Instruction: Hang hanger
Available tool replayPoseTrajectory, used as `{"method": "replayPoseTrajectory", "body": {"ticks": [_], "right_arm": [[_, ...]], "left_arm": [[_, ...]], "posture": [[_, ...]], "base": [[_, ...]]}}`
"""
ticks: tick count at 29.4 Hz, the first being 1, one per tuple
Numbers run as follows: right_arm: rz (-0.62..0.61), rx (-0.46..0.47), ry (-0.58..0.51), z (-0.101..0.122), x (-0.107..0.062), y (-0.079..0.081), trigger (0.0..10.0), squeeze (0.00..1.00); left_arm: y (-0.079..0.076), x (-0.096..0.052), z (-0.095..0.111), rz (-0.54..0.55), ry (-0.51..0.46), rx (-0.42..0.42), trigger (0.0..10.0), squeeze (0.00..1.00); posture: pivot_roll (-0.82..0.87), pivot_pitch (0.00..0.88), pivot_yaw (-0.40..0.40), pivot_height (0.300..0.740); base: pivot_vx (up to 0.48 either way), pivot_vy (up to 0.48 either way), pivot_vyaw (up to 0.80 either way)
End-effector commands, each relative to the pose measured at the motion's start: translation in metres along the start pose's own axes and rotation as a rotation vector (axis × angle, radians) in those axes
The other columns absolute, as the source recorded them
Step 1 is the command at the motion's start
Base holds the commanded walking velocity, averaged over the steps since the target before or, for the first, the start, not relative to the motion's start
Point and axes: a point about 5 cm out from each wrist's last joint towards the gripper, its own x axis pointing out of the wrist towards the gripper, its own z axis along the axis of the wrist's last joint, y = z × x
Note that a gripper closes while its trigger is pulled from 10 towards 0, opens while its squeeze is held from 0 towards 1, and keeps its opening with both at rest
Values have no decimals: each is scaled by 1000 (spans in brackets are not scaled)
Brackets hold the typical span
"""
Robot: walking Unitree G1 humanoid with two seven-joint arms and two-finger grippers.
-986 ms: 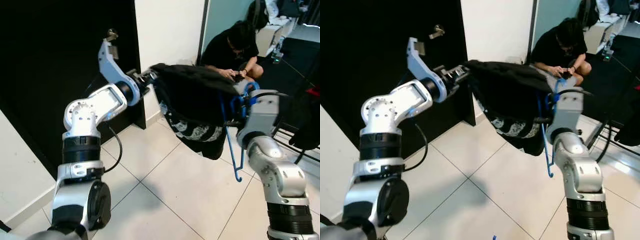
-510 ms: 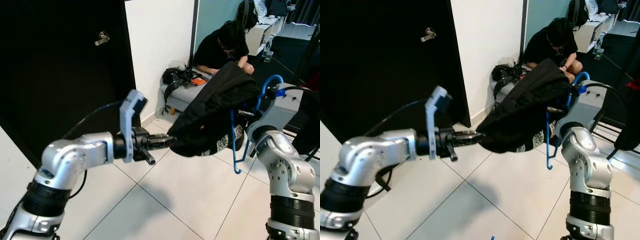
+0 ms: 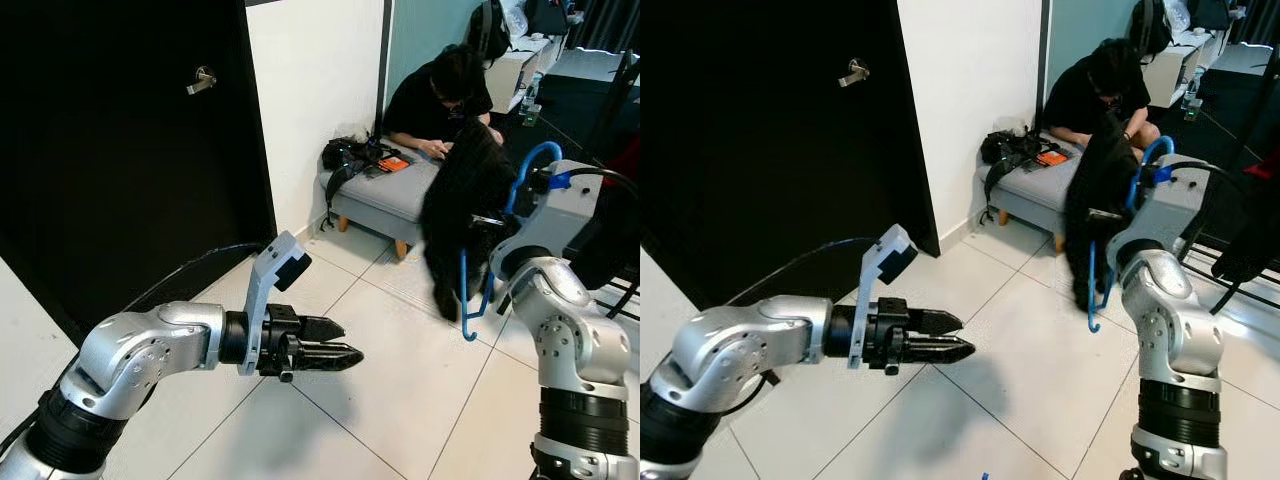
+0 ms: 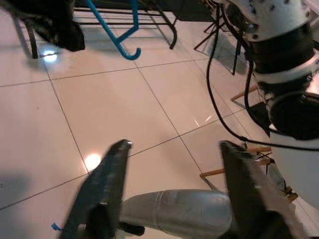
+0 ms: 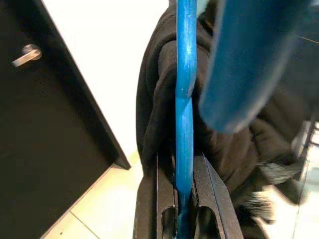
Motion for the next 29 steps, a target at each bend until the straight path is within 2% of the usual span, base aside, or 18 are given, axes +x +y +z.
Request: {"method": "replayPoseTrajectory", "body": {"ticks": [1, 2, 3, 5, 6, 7, 8, 9, 10, 11, 12, 14, 17, 20, 22, 25, 26, 29], "right_arm": [[97, -14, -84, 18, 0, 13, 10000, 0], [97, -14, -84, 18, 0, 13, 10000, 0], [132, -33, -73, 17, 0, 15, 10000, 0], [226, -65, -44, 16, -1, 17, 10000, 0], [261, -73, -34, 15, -2, 17, 10000, 0], [261, -73, -34, 15, -2, 17, 10000, 0], [302, -78, -26, 16, -4, 16, 10000, 0], [342, -73, -23, 18, -6, 14, 10000, 0], [366, -69, -24, 20, -8, 12, 10000, 0], [366, -69, -24, 20, -8, 12, 10000, 0], [391, -60, -27, 24, -10, 9, 10000, 0], [440, -54, -39, 31, -14, 4, 10000, 0], [456, -53, -45, 36, -15, 1, 10000, 0], [481, -43, -65, 45, -15, -2, 10000, 0], [491, -32, -71, 46, -13, 0, 10000, 0], [535, 24, -80, 46, -9, 11, 10000, 0], [535, 24, -80, 46, -9, 11, 10000, 0], [581, 92, -83, 43, -5, 24, 10000, 0]], "left_arm": [[3, -8, 3, 24, -24, 32, 10000, 1000], [3, -8, 3, 24, -24, 32, 10000, 1000], [10, -12, 10, 83, -62, 57, 10000, 1000], [28, -16, 33, 261, -208, 136, 10000, 1000], [35, -17, 41, 331, -268, 149, 10000, 1000], [35, -17, 41, 331, -268, 149, 10000, 1000], [39, -17, 52, 386, -375, 167, 10000, 1000], [40, -16, 59, 427, -466, 161, 10000, 0], [40, -15, 63, 444, -519, 157, 10000, 0], [40, -15, 63, 444, -519, 157, 10000, 0], [39, -13, 65, 458, -559, 162, 10000, 0], [34, -4, 62, 472, -557, 211, 10000, 0], [32, 1, 59, 480, -548, 232, 10000, 0], [24, 14, 51, 468, -522, 265, 10000, 0], [24, 16, 50, 482, -514, 274, 10000, 0], [23, 21, 46, 545, -490, 325, 10000, 0], [23, 21, 46, 545, -490, 325, 10000, 0], [28, 23, 41, 628, -491, 327, 10000, 0]], "posture": [[-25, 0, 39, 740], [-25, 0, 39, 740], [-21, 0, 35, 740], [-12, 0, 29, 740], [-12, 0, 29, 740], [-12, 0, 29, 740], [-10, 0, 28, 740], [-11, 0, 26, 740], [-11, 0, 25, 740], [-11, 0, 25, 740], [-10, 0, 25, 740], [-11, 0, 22, 740], [-10, 0, 18, 740], [-8, 0, 17, 740], [-4, 0, 13, 740], [0, 0, 3, 740], [0, 0, 3, 740], [6, 0, -6, 740]], "base": [[0, 0, 0], [0, 0, 0], [0, 0, 0], [0, 0, 0], [0, 0, 0], [0, 0, 0], [0, 0, 0], [0, 0, 0], [0, 0, 0], [0, 0, 0], [0, 0, 0], [0, 0, 0], [0, 0, 0], [0, 0, 0], [0, 0, 0], [0, 0, 0], [0, 0, 0], [0, 0, 0]]}}
